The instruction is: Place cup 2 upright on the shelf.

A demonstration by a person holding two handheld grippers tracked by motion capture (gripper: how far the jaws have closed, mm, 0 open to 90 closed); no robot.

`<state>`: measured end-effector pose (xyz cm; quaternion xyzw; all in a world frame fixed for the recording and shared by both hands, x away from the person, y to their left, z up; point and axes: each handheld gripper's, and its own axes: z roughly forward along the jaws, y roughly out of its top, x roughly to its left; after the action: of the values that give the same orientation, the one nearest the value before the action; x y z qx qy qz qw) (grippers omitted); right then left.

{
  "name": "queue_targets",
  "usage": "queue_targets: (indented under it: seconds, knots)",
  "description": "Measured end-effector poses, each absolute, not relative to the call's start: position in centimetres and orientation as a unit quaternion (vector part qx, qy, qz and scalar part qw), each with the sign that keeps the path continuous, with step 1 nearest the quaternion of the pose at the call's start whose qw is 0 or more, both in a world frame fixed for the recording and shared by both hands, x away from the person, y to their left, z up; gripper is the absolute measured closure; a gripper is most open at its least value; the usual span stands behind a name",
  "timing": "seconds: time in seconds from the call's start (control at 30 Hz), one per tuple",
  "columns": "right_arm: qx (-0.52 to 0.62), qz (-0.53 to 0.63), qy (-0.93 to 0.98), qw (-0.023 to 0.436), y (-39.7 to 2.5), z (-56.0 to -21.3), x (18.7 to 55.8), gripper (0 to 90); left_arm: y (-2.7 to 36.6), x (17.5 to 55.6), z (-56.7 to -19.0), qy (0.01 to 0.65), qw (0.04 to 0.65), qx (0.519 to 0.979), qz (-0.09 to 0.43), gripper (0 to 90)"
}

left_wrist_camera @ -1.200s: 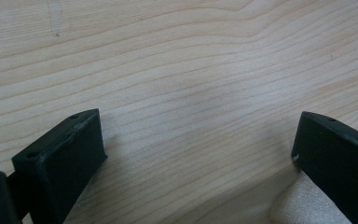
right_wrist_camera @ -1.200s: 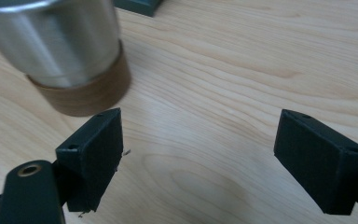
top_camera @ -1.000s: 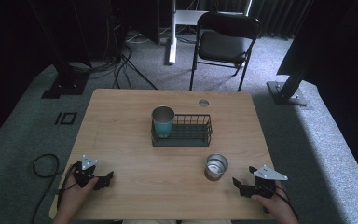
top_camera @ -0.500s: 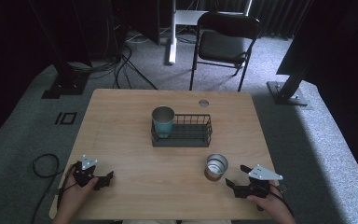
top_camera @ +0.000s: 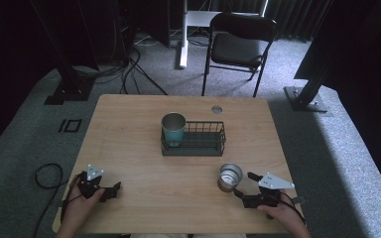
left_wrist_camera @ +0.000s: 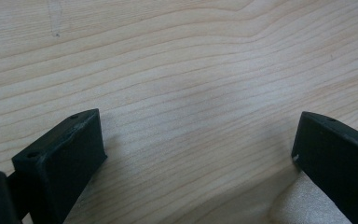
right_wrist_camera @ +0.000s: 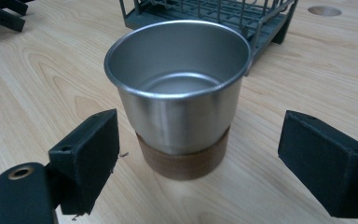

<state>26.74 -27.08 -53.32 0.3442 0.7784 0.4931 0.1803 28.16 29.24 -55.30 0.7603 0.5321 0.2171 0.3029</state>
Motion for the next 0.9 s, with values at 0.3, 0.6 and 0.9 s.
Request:
queue_targets:
  seconds: [0.3, 0.6, 0.9]
  knots:
    - [0.333, 0.5, 0.779, 0.18, -26.2, -53.6, 27.4, 12.1, 29.2, 28.2, -55.3, 0.532, 0.303, 0.76, 0.217, 2.9]
    - [0.326, 0.503, 0.78, 0.181, -25.3, -53.8, 27.8, 12.1, 29.2, 28.2, -55.3, 0.532, 0.303, 0.76, 0.217, 2.9]
    - [0.326, 0.502, 0.779, 0.186, -24.7, -53.9, 28.4, 12.1, 29.2, 28.2, -55.3, 0.532, 0.303, 0.76, 0.217, 2.8]
